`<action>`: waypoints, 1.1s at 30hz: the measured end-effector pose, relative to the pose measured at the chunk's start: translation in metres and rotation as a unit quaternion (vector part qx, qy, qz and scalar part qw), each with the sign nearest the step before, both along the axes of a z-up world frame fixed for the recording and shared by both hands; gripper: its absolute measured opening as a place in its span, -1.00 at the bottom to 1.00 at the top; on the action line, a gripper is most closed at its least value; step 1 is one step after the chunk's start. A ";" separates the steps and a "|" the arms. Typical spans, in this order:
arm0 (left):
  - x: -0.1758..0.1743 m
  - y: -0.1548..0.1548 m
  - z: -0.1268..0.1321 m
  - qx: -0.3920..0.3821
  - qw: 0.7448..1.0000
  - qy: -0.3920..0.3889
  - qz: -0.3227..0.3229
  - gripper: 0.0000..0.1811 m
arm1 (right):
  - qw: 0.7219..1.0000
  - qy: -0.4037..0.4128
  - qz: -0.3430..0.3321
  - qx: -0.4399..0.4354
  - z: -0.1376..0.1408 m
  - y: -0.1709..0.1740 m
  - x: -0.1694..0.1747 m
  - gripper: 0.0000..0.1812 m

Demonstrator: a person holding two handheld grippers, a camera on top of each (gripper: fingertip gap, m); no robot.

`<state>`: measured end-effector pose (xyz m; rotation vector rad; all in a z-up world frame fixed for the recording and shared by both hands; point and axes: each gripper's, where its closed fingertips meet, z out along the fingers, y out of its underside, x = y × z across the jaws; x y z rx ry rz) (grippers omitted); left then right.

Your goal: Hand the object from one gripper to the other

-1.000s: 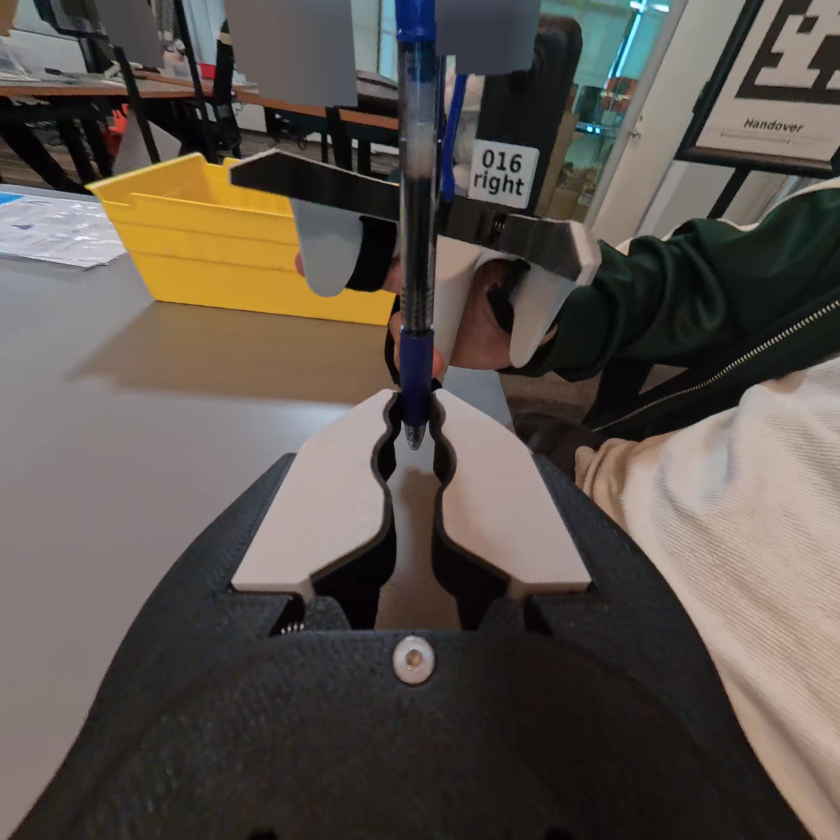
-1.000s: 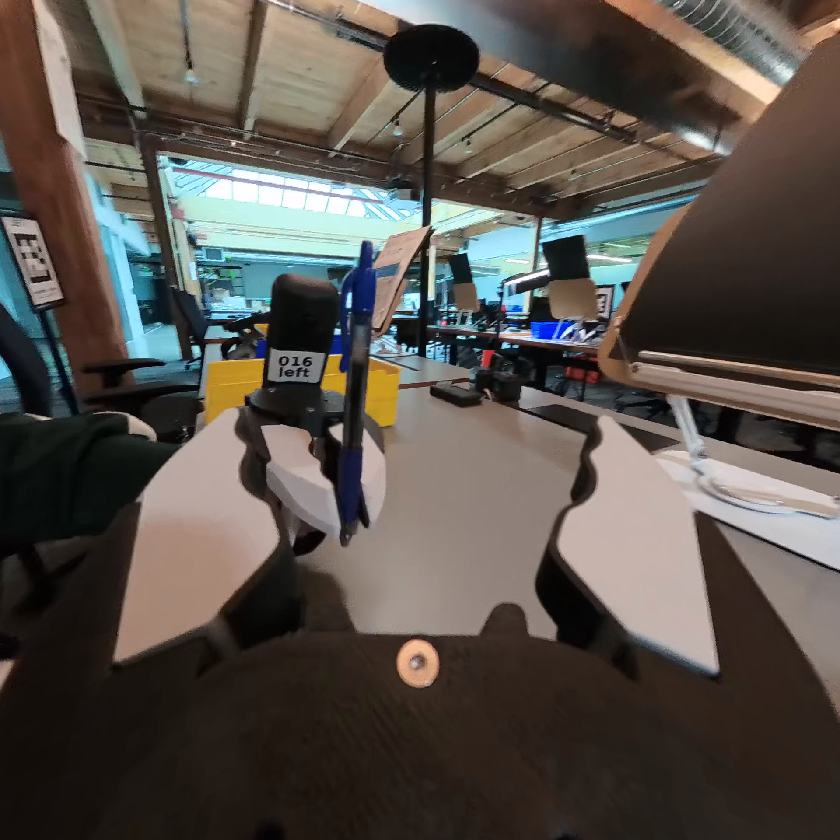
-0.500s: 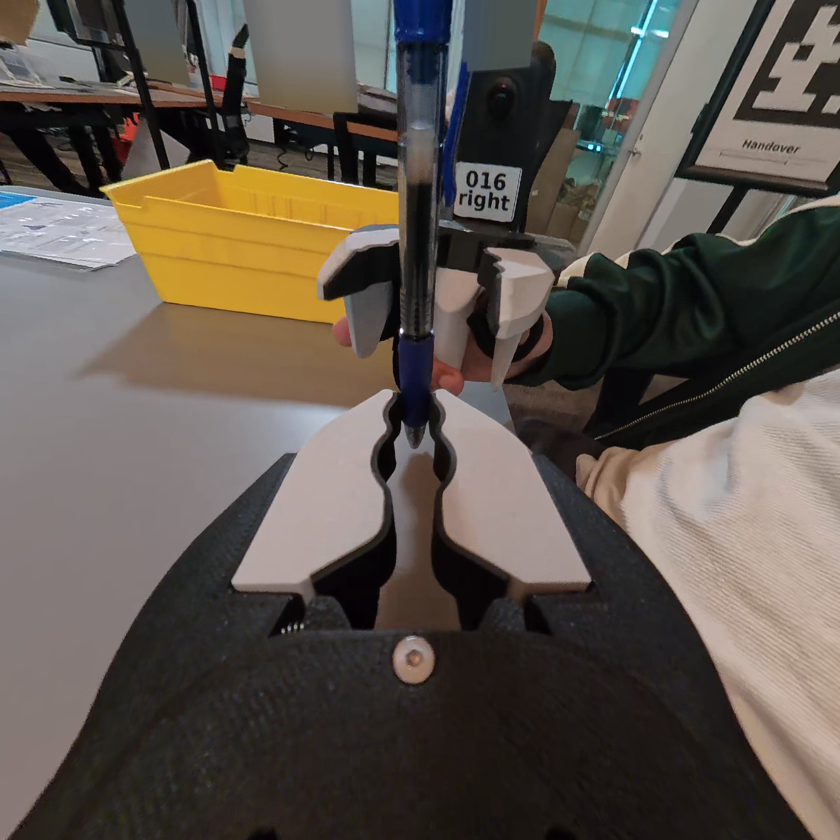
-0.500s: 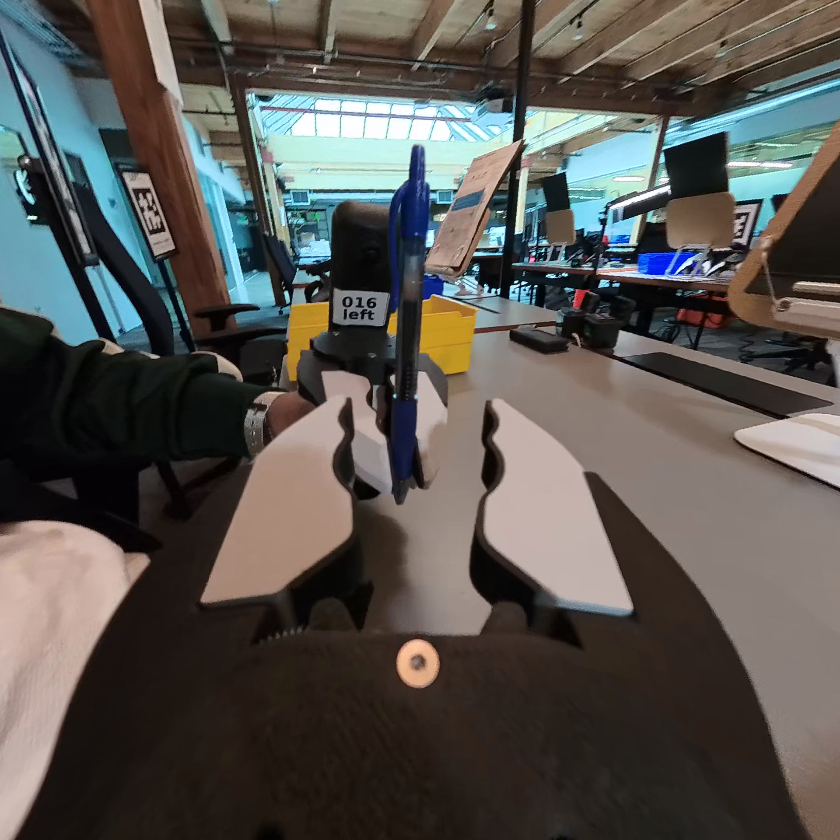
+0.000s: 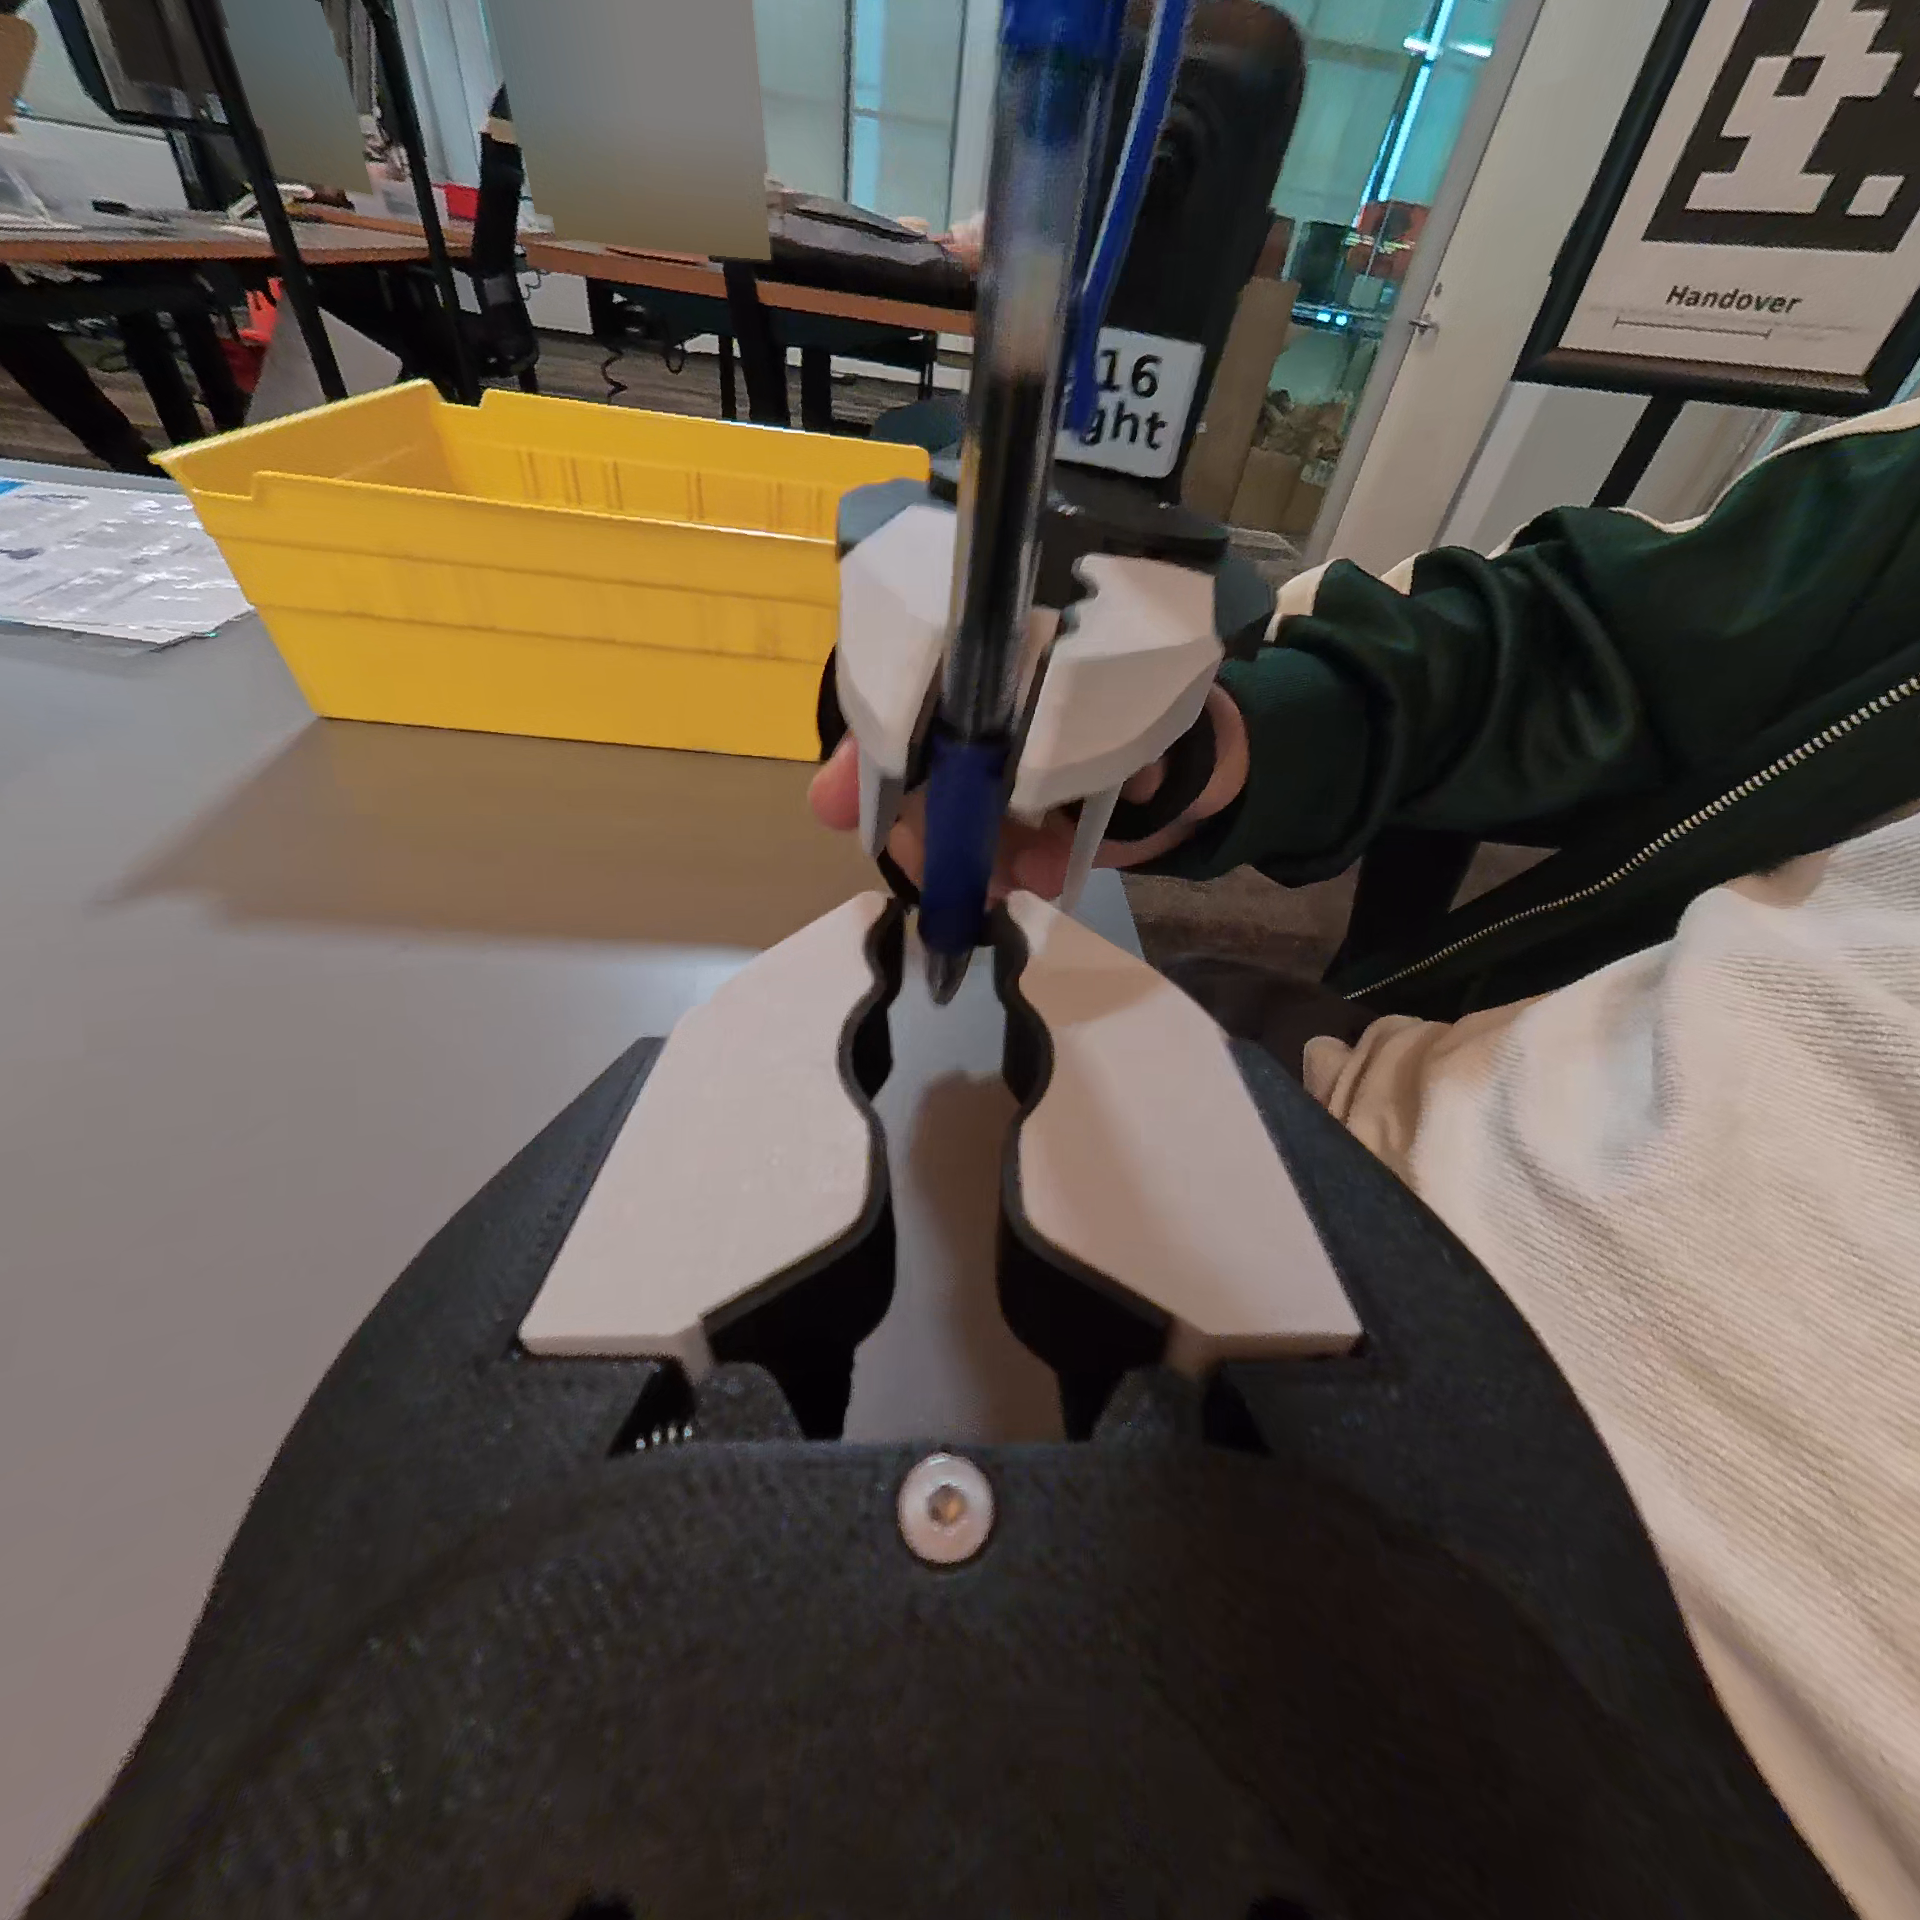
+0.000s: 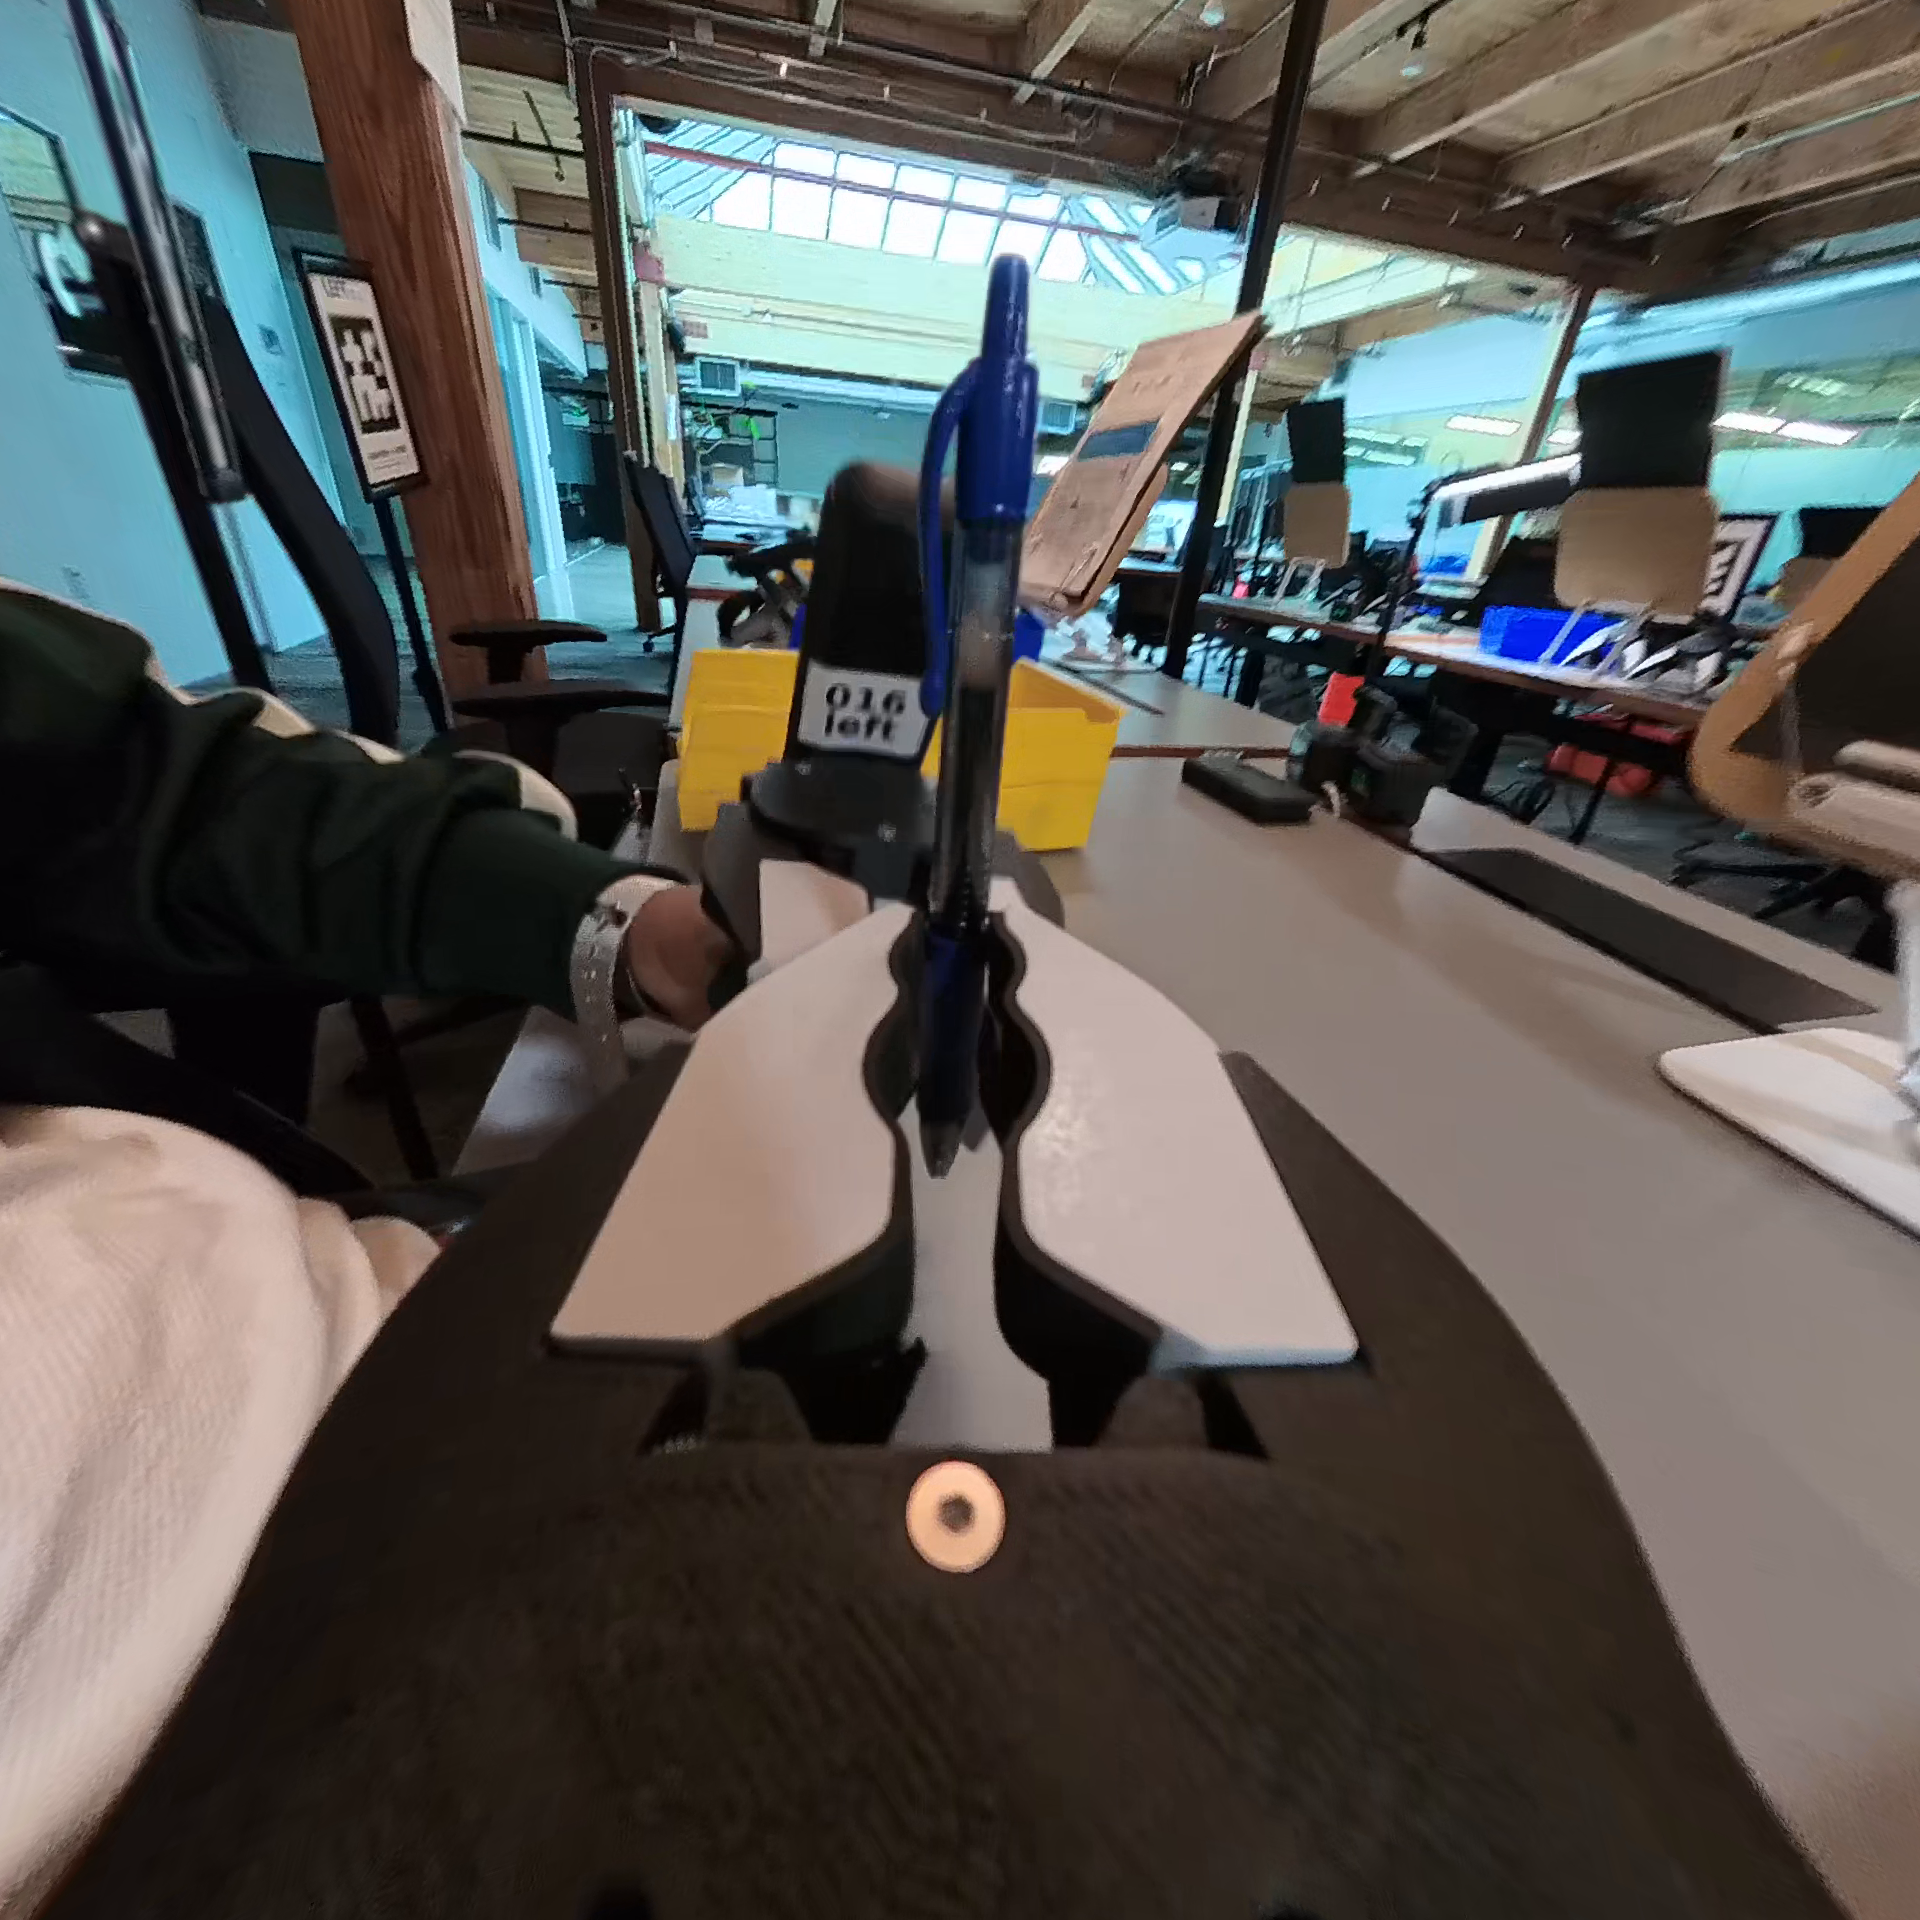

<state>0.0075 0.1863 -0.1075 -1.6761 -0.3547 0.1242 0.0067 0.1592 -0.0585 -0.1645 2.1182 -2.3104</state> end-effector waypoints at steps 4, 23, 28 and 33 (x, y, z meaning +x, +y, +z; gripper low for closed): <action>-0.006 -0.002 -0.007 -0.006 1.000 -0.017 0.017 -0.63 | 0.998 0.000 -0.065 -0.013 0.046 0.024 -0.022 -0.87; -0.015 -0.004 -0.018 -0.022 0.998 -0.040 0.044 -0.60 | 0.723 -0.226 -0.519 0.396 -0.078 0.358 -0.224 -0.87; -0.013 -0.004 -0.020 -0.030 0.998 -0.035 0.043 -0.60 | 0.747 -0.188 -0.526 0.360 -0.054 0.339 -0.229 -0.34; -0.015 -0.004 -0.021 -0.030 0.998 -0.038 0.045 -0.60 | 0.796 -0.051 -0.502 0.336 0.006 0.290 -0.210 -0.43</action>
